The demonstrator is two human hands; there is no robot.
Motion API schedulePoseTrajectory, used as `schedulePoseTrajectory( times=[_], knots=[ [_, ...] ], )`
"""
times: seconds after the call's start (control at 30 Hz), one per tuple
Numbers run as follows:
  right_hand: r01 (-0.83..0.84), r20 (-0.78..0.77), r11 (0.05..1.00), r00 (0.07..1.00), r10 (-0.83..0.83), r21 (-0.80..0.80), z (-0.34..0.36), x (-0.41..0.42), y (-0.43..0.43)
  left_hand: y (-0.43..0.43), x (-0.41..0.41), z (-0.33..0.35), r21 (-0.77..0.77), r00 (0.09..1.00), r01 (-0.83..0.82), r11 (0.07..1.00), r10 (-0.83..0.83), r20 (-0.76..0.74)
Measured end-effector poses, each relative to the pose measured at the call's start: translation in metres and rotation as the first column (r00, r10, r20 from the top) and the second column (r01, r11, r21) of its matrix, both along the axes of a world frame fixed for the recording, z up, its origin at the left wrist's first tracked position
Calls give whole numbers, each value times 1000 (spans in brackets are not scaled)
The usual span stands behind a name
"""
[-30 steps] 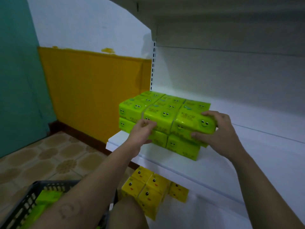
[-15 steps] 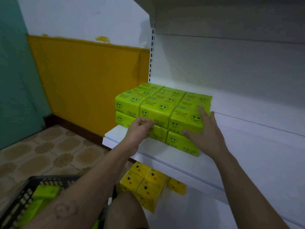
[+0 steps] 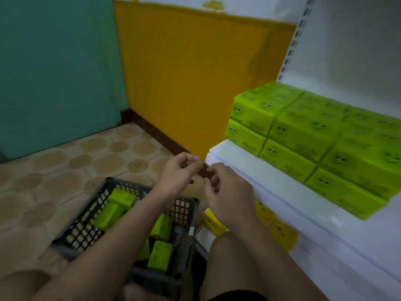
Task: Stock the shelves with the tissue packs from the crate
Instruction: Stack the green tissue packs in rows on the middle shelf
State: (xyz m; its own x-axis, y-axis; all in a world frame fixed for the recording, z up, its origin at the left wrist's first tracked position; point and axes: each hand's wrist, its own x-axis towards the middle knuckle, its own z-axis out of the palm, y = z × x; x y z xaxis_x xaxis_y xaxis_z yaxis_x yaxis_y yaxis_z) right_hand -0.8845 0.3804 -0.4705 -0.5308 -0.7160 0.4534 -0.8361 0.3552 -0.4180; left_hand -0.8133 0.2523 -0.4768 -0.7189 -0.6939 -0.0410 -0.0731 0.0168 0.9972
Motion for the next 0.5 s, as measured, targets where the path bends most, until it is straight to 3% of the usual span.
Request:
schedulePoseTrajectory(
  times=[0.1,0.23,0.3,0.5],
  knots=[
    [-132,116,947,988,102,293,-40,13,-56,-49,44,-44,15,973,-152,988,147,177],
    [-329,301,754,936,181,569,-92,20,-127,-107,91,-109,3,872,-275,961,248,423],
    [-403,386,672,904,185,622,-117,18,-156,-134,111,-144,29,801,-329,944,263,538],
    [-494,605,607,796,28,622,-192,17,-208,-203,131,-253,122,615,-457,881,213,759]
  ],
)
